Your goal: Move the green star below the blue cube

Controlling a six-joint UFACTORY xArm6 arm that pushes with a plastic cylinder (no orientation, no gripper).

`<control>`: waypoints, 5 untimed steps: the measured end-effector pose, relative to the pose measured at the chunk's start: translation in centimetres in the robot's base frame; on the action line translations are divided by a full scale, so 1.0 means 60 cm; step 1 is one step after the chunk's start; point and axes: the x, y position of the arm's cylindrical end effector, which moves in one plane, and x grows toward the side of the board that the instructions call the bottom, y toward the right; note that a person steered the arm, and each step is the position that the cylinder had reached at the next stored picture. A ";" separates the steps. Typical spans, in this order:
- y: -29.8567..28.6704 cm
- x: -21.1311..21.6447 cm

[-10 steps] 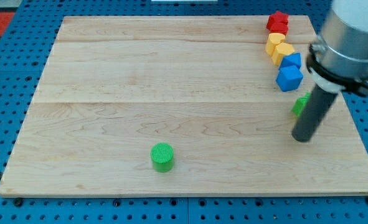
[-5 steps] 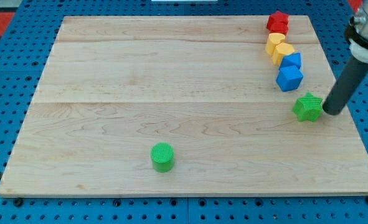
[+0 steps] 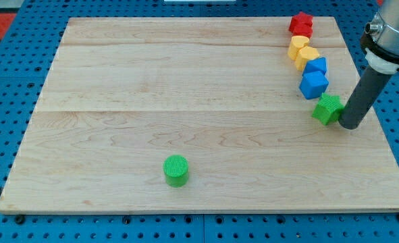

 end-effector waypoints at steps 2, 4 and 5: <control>-0.034 0.002; -0.038 -0.016; -0.041 0.042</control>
